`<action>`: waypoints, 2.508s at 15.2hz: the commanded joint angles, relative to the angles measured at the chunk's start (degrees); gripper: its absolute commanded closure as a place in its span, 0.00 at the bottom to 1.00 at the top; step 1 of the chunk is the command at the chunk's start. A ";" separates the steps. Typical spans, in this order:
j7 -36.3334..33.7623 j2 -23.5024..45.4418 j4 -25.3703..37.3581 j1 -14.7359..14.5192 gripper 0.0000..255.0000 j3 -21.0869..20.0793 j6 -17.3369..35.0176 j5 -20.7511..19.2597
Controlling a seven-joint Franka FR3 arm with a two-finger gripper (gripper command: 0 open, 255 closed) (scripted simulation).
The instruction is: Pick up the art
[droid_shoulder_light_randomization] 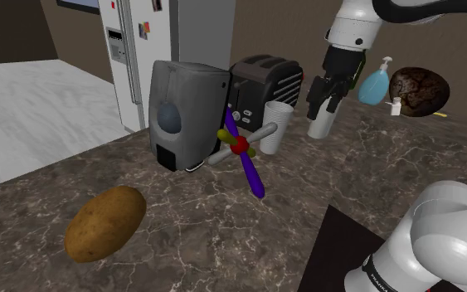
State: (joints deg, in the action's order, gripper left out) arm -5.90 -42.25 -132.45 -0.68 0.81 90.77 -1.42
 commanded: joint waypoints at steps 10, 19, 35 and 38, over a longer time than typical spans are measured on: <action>-19.17 -2.87 -9.61 -1.69 0.00 -14.74 15.38 5.11; -36.76 3.34 -11.01 0.12 0.00 -29.72 29.24 5.48; -37.95 4.42 -15.21 0.04 1.00 -31.23 34.43 5.81; -37.68 4.29 -14.58 0.09 1.00 -30.94 33.69 5.73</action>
State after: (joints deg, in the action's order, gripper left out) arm -43.74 -37.81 -147.32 -0.59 -30.32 124.91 4.32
